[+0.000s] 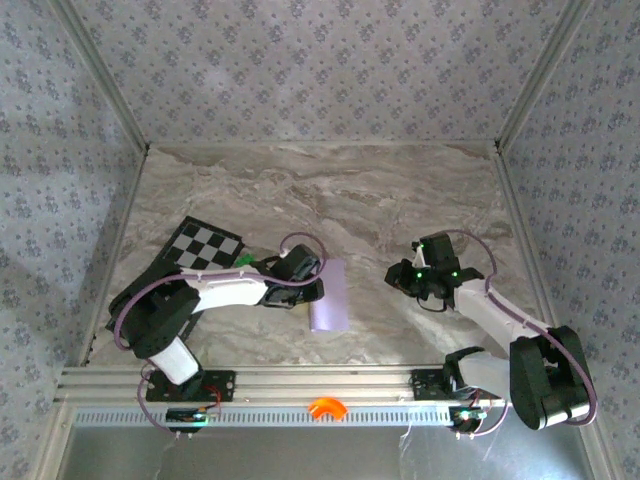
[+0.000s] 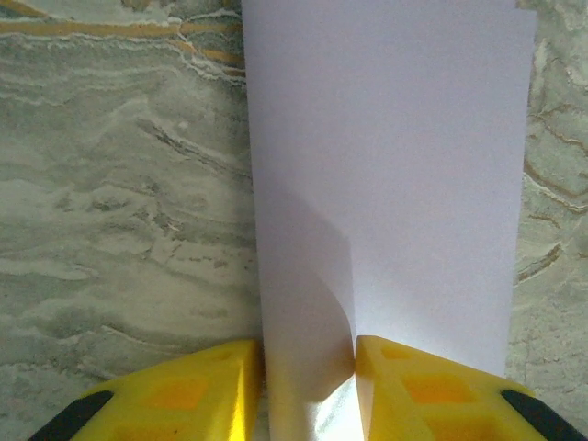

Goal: Fold a paper plane with a square sheet of paper (pick it up from the middle)

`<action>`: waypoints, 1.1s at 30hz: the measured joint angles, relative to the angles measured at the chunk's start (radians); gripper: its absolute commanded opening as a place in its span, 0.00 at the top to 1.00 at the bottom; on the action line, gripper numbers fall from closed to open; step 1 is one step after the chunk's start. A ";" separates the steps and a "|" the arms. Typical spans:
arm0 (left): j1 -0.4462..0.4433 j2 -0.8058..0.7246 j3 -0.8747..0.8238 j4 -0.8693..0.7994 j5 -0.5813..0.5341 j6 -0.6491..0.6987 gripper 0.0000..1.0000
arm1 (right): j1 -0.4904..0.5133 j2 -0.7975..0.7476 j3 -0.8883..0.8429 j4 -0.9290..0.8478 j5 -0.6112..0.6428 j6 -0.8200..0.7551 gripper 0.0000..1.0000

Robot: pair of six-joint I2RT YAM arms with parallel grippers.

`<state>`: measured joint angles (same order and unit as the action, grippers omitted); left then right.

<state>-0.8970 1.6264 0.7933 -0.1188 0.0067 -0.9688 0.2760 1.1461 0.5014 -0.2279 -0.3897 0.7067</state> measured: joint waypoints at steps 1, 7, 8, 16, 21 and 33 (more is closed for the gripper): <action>-0.001 0.002 0.003 -0.005 0.000 0.000 0.64 | 0.000 0.000 0.000 0.000 0.000 0.000 0.77; -0.001 0.013 0.024 -0.032 -0.002 0.000 0.63 | 0.000 0.002 -0.002 0.010 -0.008 0.001 0.77; -0.002 0.014 0.025 -0.034 -0.003 0.000 0.62 | 0.000 0.003 -0.002 0.013 -0.009 0.002 0.77; -0.008 0.019 0.034 -0.048 -0.018 0.007 0.67 | 0.008 0.016 -0.003 0.026 -0.011 0.004 0.76; -0.008 0.019 0.034 -0.050 -0.023 0.008 0.67 | 0.022 0.025 -0.006 0.036 -0.011 0.011 0.76; -0.008 0.020 0.037 -0.056 -0.023 0.015 0.66 | 0.058 0.051 -0.006 0.060 -0.011 0.021 0.76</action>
<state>-0.9054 1.6463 0.8303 -0.1745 -0.0158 -0.9535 0.3336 1.1976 0.4953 -0.1680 -0.4007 0.7277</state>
